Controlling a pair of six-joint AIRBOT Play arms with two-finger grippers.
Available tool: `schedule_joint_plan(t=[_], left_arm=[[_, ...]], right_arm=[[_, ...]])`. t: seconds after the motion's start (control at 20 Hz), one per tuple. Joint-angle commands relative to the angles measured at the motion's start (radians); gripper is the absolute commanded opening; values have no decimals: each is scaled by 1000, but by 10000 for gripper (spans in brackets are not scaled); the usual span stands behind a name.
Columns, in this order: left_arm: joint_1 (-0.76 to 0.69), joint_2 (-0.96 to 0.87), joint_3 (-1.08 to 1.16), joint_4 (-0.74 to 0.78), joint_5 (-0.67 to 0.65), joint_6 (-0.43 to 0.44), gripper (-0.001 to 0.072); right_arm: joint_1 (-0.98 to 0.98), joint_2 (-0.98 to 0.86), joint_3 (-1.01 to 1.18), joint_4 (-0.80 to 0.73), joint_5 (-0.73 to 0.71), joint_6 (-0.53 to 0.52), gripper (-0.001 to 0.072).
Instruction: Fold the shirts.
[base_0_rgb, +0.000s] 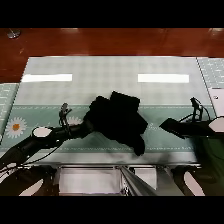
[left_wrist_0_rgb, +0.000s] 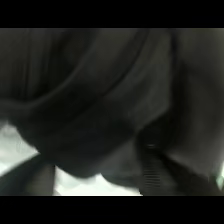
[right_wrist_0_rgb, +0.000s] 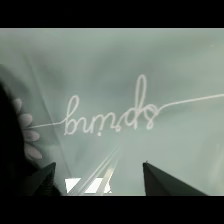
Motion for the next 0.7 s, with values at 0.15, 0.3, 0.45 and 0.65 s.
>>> schedule_joint_plan(t=[0.15,0.3,0.45,0.65], left_arm=[[-56,-31,106,-37,114,74,37],[-55,-31,177,-37,93,81,37],[-55,-31,231,-37,86,92,37],[-55,-31,254,-36,83,92,37]], right_arm=[[77,2,-10,10,26,23,620],[77,2,-24,14,143,-52,619],[85,2,-93,171,168,-114,620],[259,2,-126,278,61,-110,620]])
